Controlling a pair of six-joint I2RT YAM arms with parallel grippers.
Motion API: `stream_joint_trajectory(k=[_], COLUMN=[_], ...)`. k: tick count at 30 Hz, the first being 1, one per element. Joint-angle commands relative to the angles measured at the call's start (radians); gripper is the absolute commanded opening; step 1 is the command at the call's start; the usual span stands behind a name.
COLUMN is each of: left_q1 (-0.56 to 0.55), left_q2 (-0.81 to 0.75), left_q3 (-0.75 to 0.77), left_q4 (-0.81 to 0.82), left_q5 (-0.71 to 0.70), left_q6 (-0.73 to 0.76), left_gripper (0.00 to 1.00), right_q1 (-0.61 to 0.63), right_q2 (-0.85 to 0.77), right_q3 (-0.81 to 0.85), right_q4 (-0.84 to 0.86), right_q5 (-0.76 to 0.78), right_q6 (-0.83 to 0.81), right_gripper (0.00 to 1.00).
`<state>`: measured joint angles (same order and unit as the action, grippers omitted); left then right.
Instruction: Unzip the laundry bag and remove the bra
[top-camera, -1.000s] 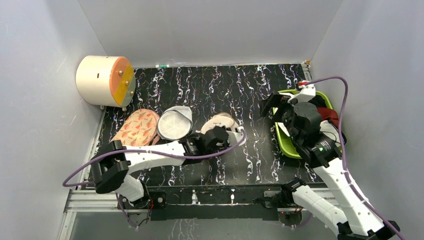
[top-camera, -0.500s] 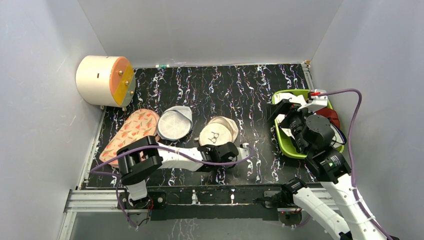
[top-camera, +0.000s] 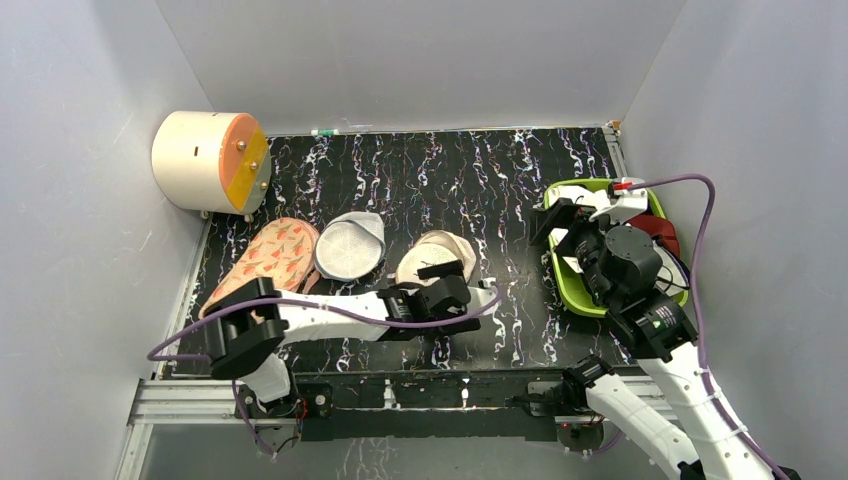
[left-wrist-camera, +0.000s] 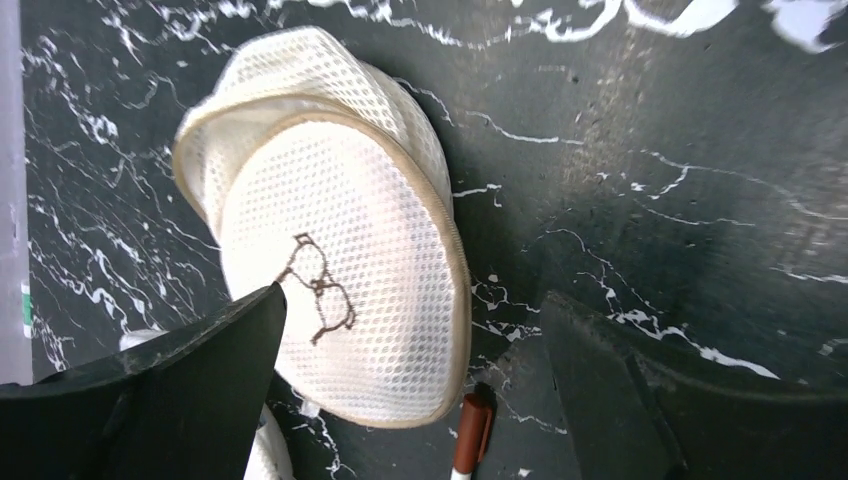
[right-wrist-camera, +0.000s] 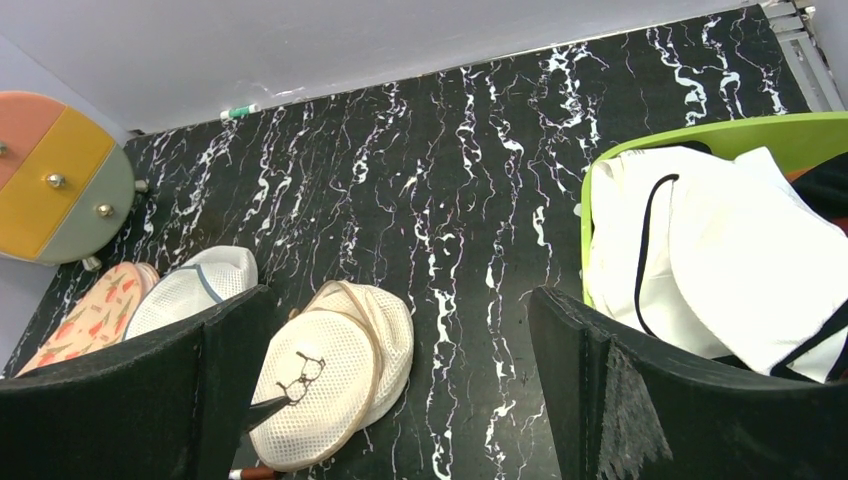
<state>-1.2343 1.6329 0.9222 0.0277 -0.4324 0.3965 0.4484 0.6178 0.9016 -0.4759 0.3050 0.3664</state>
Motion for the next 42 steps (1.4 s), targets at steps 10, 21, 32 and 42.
stream_joint_trajectory(k=[10,21,32,42], left_q1=[0.347,0.9,0.934,0.933], left_q2=[-0.455,-0.681,-0.895,-0.906], left_q3=[0.043,0.125,0.148,0.161], left_q4=[0.047,-0.07,-0.19,-0.227], left_q5=[0.328,0.238,0.219,0.322], left_q6=[-0.232,-0.598,-0.614,-0.598], left_gripper=[0.98,0.98,0.98,0.98], right_q1=[-0.004,-0.002,-0.004,-0.005], right_q2=[0.076,0.157,0.143,0.086], right_q3=[0.103,0.112,0.145,0.097], right_q4=[0.015,0.027,0.06,0.127], right_q5=[-0.003,-0.168,-0.176,-0.085], right_q6=[-0.043,-0.144,-0.203,-0.2], right_gripper=[0.98,0.98,0.98,0.96])
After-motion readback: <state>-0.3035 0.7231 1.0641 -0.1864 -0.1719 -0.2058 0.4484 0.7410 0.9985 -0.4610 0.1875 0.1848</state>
